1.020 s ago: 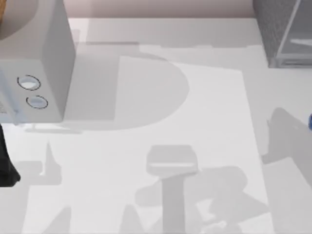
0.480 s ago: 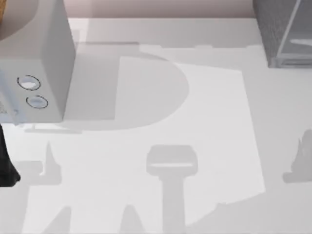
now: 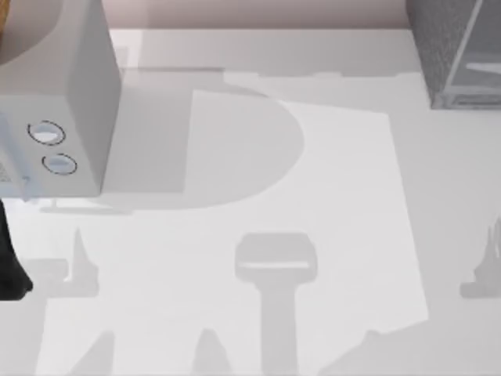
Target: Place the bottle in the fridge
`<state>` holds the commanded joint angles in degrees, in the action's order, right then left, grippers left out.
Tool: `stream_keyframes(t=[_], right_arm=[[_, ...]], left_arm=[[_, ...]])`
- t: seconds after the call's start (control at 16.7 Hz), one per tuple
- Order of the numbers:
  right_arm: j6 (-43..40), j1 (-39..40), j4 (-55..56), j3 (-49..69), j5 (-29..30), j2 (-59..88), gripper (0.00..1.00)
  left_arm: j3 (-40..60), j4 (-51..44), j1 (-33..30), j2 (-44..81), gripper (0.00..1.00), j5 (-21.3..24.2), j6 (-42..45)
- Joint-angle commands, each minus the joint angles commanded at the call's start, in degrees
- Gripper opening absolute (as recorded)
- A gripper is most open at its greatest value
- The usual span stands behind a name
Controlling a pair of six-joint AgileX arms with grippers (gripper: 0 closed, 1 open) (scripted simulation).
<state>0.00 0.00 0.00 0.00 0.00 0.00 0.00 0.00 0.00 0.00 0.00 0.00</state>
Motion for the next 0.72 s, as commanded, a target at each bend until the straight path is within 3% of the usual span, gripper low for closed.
stream_keyframes(t=[0.36,0.72], right_arm=[[0.8,-0.5,4.7,4.3,-1.5,4.5,0.01],[0.8,-3.7,18.5,16.5,-5.6,27.3,0.01]], left_arm=[[0.0,0.0,0.0,0.0,1.0,0.0,0.0],[0.0,0.0,0.0,0.0,1.0,0.0,0.0]])
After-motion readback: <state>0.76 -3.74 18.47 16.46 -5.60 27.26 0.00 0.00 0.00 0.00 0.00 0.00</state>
